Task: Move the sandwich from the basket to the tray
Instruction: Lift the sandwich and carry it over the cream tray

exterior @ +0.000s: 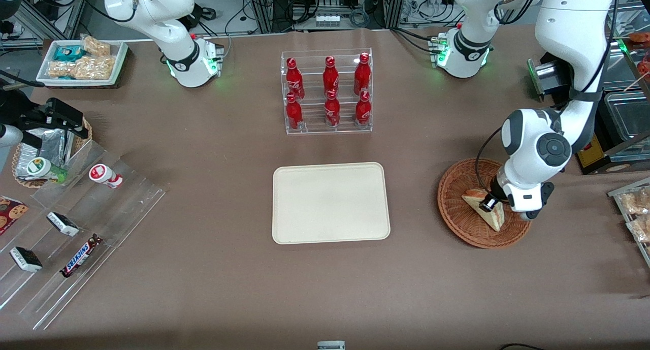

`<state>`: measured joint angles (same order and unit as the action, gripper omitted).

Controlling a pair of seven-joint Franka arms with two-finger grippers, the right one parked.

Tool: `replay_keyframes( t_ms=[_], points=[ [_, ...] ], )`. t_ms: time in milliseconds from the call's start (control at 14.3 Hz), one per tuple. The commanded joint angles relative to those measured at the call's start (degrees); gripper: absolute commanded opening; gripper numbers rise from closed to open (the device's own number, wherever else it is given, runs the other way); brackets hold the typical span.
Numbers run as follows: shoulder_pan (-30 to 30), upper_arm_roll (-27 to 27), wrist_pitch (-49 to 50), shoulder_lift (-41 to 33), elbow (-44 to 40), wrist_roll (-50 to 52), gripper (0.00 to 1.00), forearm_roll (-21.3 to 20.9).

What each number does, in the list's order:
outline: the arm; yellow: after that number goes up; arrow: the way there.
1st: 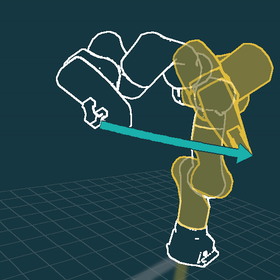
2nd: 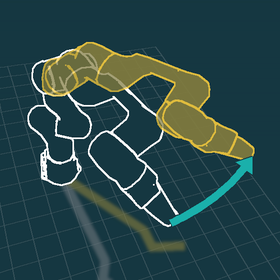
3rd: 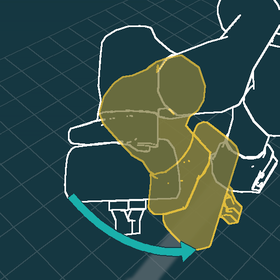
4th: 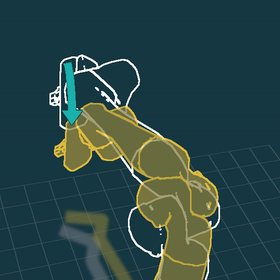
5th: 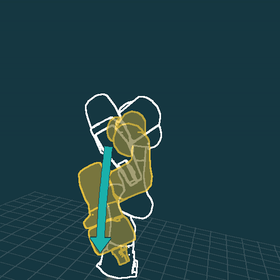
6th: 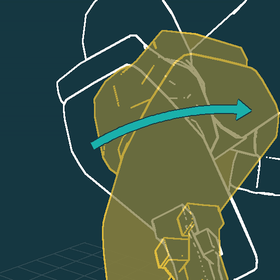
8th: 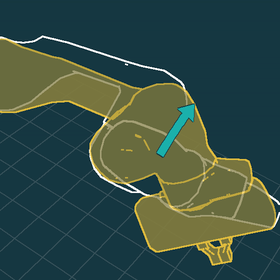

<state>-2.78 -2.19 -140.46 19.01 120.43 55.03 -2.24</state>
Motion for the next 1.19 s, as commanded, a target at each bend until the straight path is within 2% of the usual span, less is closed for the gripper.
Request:
replay_keyframes(
  t_ms=[0, 140, 280, 420, 560, 910, 1120],
  points=[
    [-3.3, -0.9, 11.5, 0.1, -9.4, 0.9, 0.04, -0.1],
    [-7.2, -0.9, 16.8, 2.0, -15.6, 1.0, 0.05, 0.1],
    [-12.0, -0.9, 18.2, 3.0, -18.2, 1.3, 0.05, 0.1],
    [-16.8, -0.9, 17.8, 4.4, -19.0, 1.5, 0.05, 0.6],
    [-20.4, -0.9, 17.8, 7.9, -23.1, 0.9, 0.05, 3.5],
    [-29.8, -0.9, 16.4, 17.9, -33.4, 0.6, 0.06, 3.3],
    [-33.9, -0.9, 12.2, 19.9, -34.8, 0.7, 0.06, 3.4]
  ],
)
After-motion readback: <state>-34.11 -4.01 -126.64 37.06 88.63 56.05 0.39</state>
